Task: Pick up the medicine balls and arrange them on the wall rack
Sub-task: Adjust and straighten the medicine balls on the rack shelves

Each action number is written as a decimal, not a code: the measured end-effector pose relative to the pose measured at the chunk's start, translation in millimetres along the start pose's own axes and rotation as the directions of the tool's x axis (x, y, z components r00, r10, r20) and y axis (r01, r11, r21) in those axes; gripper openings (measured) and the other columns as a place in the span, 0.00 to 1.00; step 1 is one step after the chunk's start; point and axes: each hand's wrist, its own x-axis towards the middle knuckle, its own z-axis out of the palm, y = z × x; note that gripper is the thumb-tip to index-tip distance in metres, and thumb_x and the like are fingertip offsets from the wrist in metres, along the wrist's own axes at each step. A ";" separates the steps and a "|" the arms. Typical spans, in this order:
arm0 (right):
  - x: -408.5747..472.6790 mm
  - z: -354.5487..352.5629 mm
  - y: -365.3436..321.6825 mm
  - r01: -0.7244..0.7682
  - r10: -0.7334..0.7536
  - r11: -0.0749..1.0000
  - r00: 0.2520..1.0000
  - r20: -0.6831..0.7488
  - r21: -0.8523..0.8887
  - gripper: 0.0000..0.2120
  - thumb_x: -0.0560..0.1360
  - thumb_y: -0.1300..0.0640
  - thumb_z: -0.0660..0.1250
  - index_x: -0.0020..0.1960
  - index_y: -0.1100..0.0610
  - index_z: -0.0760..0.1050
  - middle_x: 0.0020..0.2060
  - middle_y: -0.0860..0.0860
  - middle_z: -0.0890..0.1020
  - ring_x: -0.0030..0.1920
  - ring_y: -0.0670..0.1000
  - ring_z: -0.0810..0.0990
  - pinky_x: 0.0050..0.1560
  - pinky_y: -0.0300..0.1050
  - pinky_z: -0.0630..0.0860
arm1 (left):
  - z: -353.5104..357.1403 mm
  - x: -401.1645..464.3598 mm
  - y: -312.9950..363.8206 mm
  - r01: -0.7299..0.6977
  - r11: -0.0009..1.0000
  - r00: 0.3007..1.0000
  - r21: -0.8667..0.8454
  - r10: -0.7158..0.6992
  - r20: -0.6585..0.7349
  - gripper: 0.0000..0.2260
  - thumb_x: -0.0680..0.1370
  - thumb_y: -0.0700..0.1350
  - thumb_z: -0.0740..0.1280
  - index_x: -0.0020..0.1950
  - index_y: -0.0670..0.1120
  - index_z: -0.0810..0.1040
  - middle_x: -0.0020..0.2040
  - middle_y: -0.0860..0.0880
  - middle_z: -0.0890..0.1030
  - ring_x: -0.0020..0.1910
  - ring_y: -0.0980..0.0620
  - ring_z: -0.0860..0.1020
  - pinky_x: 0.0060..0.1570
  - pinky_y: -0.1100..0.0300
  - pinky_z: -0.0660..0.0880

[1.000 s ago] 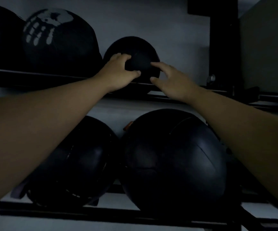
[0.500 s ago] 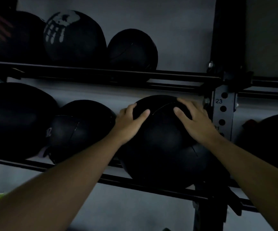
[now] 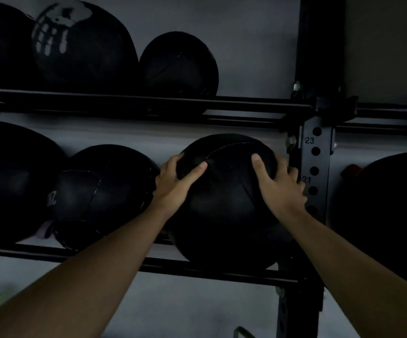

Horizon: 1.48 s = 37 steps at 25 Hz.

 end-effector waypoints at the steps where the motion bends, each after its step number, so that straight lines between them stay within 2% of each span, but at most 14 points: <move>1: -1.7 -1.2 -0.6 -0.001 0.001 1.000 1.000 -0.003 -0.027 0.49 0.68 0.17 0.43 0.83 0.40 0.53 0.83 0.59 0.59 0.81 0.70 0.56 0.76 0.75 0.53 | -2.0 1.4 -1.8 -0.017 0.999 1.000 -0.030 0.017 0.009 0.45 0.66 0.76 0.67 0.80 0.60 0.69 0.81 0.52 0.68 0.81 0.45 0.65 0.80 0.39 0.65; 3: 1.0 -7.4 -0.2 0.034 -0.035 0.996 0.999 -0.014 -0.086 0.50 0.67 0.16 0.44 0.81 0.42 0.57 0.80 0.60 0.63 0.80 0.70 0.59 0.75 0.74 0.56 | 4.2 -4.5 -6.0 -0.038 0.998 0.998 -0.044 0.035 -0.053 0.45 0.66 0.78 0.64 0.81 0.63 0.67 0.83 0.52 0.66 0.83 0.45 0.63 0.81 0.37 0.63; 5: 10.8 -16.1 0.9 0.100 -0.100 0.990 0.995 0.010 -0.099 0.48 0.67 0.17 0.49 0.79 0.43 0.60 0.78 0.58 0.66 0.79 0.67 0.63 0.75 0.71 0.60 | 22.4 -28.3 -13.8 -0.057 0.998 0.980 -0.032 0.050 -0.191 0.44 0.67 0.80 0.60 0.82 0.67 0.64 0.86 0.53 0.61 0.85 0.44 0.59 0.81 0.34 0.59; 8: 24.1 -18.4 0.1 0.143 -0.141 0.990 0.987 0.082 -0.009 0.41 0.72 0.20 0.54 0.81 0.32 0.55 0.83 0.53 0.62 0.82 0.64 0.61 0.78 0.67 0.60 | 39.7 -33.4 -13.3 -0.069 0.997 0.960 0.040 0.078 -0.268 0.42 0.68 0.81 0.58 0.81 0.67 0.64 0.85 0.54 0.63 0.85 0.45 0.59 0.81 0.32 0.57; 10: 25.4 -11.8 -0.2 0.087 -0.088 0.996 0.995 0.049 0.037 0.43 0.70 0.18 0.51 0.81 0.32 0.56 0.83 0.54 0.62 0.81 0.65 0.61 0.79 0.68 0.60 | 33.8 -9.9 -5.1 -0.072 0.993 0.968 0.092 0.092 -0.235 0.41 0.69 0.80 0.58 0.80 0.65 0.67 0.83 0.53 0.67 0.83 0.44 0.62 0.81 0.34 0.58; 12: 15.7 -4.9 0.3 -0.007 0.007 0.998 1.000 -0.012 0.058 0.50 0.65 0.15 0.45 0.82 0.36 0.54 0.82 0.58 0.62 0.81 0.68 0.61 0.78 0.72 0.59 | 19.8 21.1 8.1 -0.125 0.982 0.982 0.144 0.143 -0.126 0.37 0.74 0.76 0.63 0.79 0.61 0.72 0.81 0.52 0.71 0.81 0.45 0.67 0.80 0.37 0.62; 15: -1.8 -1.9 2.9 -0.090 0.087 0.995 0.994 -0.059 -0.050 0.49 0.71 0.18 0.41 0.84 0.44 0.52 0.82 0.62 0.62 0.80 0.70 0.60 0.77 0.73 0.59 | 11.6 38.5 15.7 -0.211 0.961 0.977 0.178 0.209 0.033 0.34 0.76 0.72 0.67 0.79 0.59 0.73 0.80 0.51 0.72 0.81 0.46 0.68 0.79 0.40 0.66; 17: -0.5 -5.2 -1.3 -0.009 -0.001 0.993 0.997 -0.083 -0.122 0.44 0.76 0.23 0.43 0.84 0.47 0.54 0.82 0.60 0.62 0.81 0.67 0.60 0.77 0.72 0.59 | 13.6 30.4 14.2 -0.183 0.971 0.982 0.156 0.186 -0.008 0.39 0.73 0.76 0.65 0.80 0.60 0.71 0.83 0.51 0.68 0.83 0.46 0.65 0.80 0.37 0.63; 19: 3.0 -5.2 -7.4 0.165 -0.173 0.977 0.984 -0.048 -0.134 0.37 0.78 0.26 0.46 0.83 0.41 0.54 0.84 0.54 0.58 0.83 0.63 0.56 0.79 0.72 0.56 | 16.6 15.5 8.2 -0.171 0.979 0.978 0.107 0.182 -0.102 0.43 0.69 0.80 0.61 0.80 0.62 0.70 0.84 0.53 0.67 0.83 0.46 0.65 0.80 0.36 0.63; 21: 6.8 -2.4 -11.9 0.261 -0.266 0.954 0.964 -0.017 -0.147 0.35 0.77 0.25 0.47 0.81 0.33 0.54 0.84 0.50 0.59 0.84 0.61 0.55 0.79 0.73 0.57 | 19.1 6.6 0.1 -0.207 0.969 0.969 0.138 0.222 -0.108 0.43 0.68 0.81 0.60 0.81 0.65 0.66 0.83 0.56 0.67 0.83 0.48 0.64 0.80 0.37 0.63; 24: 21.1 1.9 -19.3 0.204 -0.215 0.967 0.975 -0.057 -0.154 0.33 0.78 0.25 0.49 0.80 0.33 0.58 0.82 0.49 0.64 0.81 0.63 0.61 0.76 0.72 0.61 | 18.5 26.7 8.7 -0.212 0.961 0.972 0.177 0.226 -0.059 0.42 0.67 0.81 0.62 0.79 0.65 0.69 0.81 0.59 0.70 0.81 0.48 0.67 0.78 0.36 0.65; 28: 15.5 12.3 -27.6 0.158 -0.173 0.978 0.979 -0.111 -0.133 0.36 0.75 0.23 0.46 0.80 0.35 0.59 0.81 0.52 0.64 0.80 0.65 0.61 0.74 0.72 0.59 | 7.7 45.6 10.1 -0.224 0.969 0.974 0.103 0.225 -0.001 0.41 0.67 0.78 0.66 0.77 0.62 0.74 0.77 0.57 0.74 0.78 0.50 0.71 0.77 0.40 0.69; 32: -1.2 12.7 -19.8 0.166 -0.186 0.973 0.975 -0.123 -0.158 0.38 0.75 0.22 0.46 0.81 0.37 0.58 0.81 0.53 0.63 0.80 0.65 0.61 0.74 0.72 0.59 | 3.4 36.8 3.8 -0.219 0.969 0.975 0.114 0.215 0.052 0.41 0.68 0.79 0.65 0.78 0.64 0.71 0.79 0.58 0.72 0.80 0.50 0.69 0.77 0.40 0.69; 37: -3.1 10.9 -20.5 0.178 -0.197 0.967 0.975 -0.097 -0.180 0.36 0.78 0.25 0.47 0.82 0.38 0.58 0.82 0.53 0.63 0.80 0.66 0.60 0.75 0.73 0.58 | -2.2 25.2 11.4 -0.187 0.972 0.980 0.144 0.175 0.091 0.43 0.70 0.78 0.62 0.82 0.64 0.65 0.84 0.56 0.65 0.84 0.48 0.62 0.81 0.36 0.62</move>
